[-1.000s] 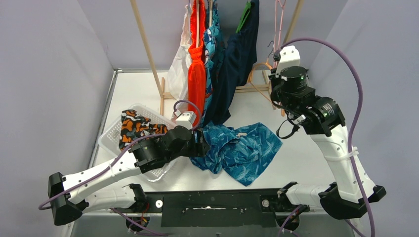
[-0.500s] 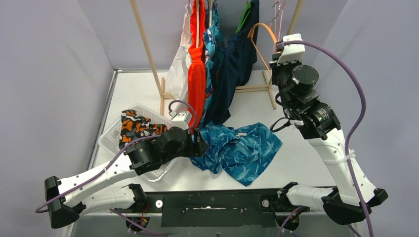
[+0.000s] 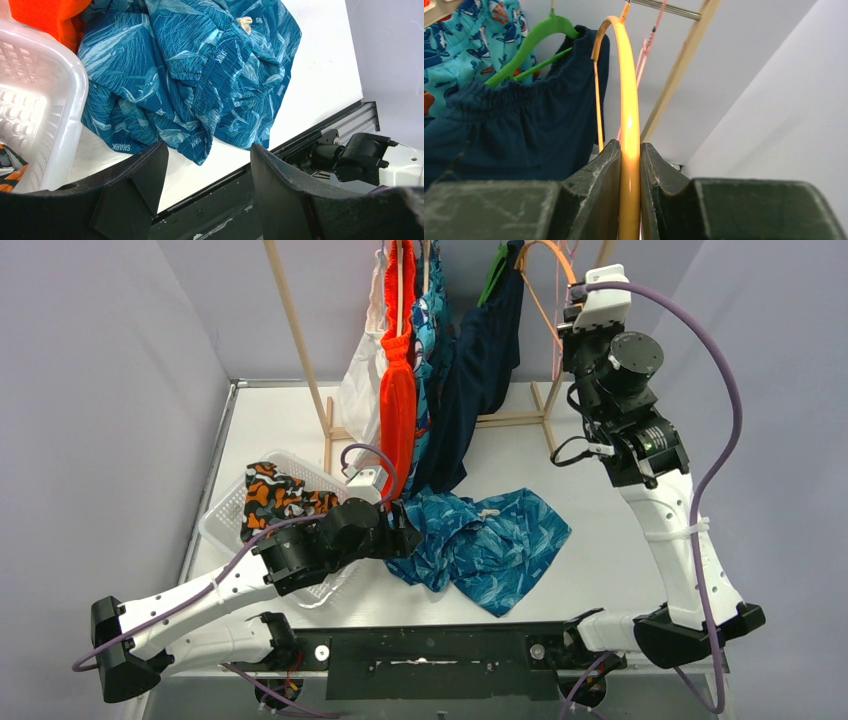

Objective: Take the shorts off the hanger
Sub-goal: Place the hanger on the clothes rod.

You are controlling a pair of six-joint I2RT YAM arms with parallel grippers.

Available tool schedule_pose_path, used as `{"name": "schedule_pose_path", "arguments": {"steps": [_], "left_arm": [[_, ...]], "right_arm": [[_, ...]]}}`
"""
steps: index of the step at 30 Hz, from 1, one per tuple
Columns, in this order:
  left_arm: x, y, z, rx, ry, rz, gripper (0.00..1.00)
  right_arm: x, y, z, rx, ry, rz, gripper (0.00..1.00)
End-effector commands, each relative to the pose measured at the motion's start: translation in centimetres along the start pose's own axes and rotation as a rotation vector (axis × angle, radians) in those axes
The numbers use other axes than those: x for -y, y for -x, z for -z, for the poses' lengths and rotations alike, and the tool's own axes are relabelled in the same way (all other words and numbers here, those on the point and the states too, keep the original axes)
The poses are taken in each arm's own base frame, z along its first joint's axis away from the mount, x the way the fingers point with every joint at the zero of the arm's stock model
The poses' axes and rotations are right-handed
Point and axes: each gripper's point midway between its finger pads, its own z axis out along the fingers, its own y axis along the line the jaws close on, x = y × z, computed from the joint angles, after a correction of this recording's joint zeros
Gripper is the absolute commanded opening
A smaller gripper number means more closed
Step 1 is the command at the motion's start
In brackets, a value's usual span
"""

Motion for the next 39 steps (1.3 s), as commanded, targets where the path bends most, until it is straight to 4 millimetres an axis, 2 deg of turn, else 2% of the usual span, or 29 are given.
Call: {"name": "schedule_pose_path", "arguments": {"steps": [1, 8, 13, 19, 22, 27, 32, 39], "left_arm": [[1.2, 1.7, -0.1, 0.064, -0.041, 0.030, 0.61], [1.1, 1.6, -0.1, 0.058, -0.035, 0.025, 0.61], [1.1, 1.5, -0.1, 0.061, -0.043, 0.036, 0.60], [1.4, 1.4, -0.4, 0.051, -0.052, 0.035, 0.61], [1.2, 1.3, -0.5, 0.039, -0.028, 0.024, 0.60], [1.6, 1.2, -0.6, 0.027, -0.035, 0.012, 0.60], [1.7, 1.3, -0.7, 0.032, -0.046, 0.016, 0.60], [1.5, 1.1, -0.8, 0.033, -0.039, 0.021, 0.60]], "right_arm": [[0.6, 2.9, -0.4, 0.080, 0.007, -0.005, 0.00], [2.5, 3.8, -1.9, 0.068, -0.087, -0.012, 0.00], [2.9, 4.4, -2.2, 0.079, -0.099, -0.020, 0.00], [2.3, 2.7, -4.0, 0.036, -0.076, -0.009, 0.00], [2.6, 2.5, -4.6, 0.021, -0.066, -0.011, 0.00], [2.8, 0.6, -5.9, -0.023, -0.024, -0.016, 0.00], [0.5, -0.5, -6.0, -0.046, 0.099, -0.009, 0.02], [0.5, -0.9, -6.0, -0.061, 0.100, 0.003, 0.04]]}}
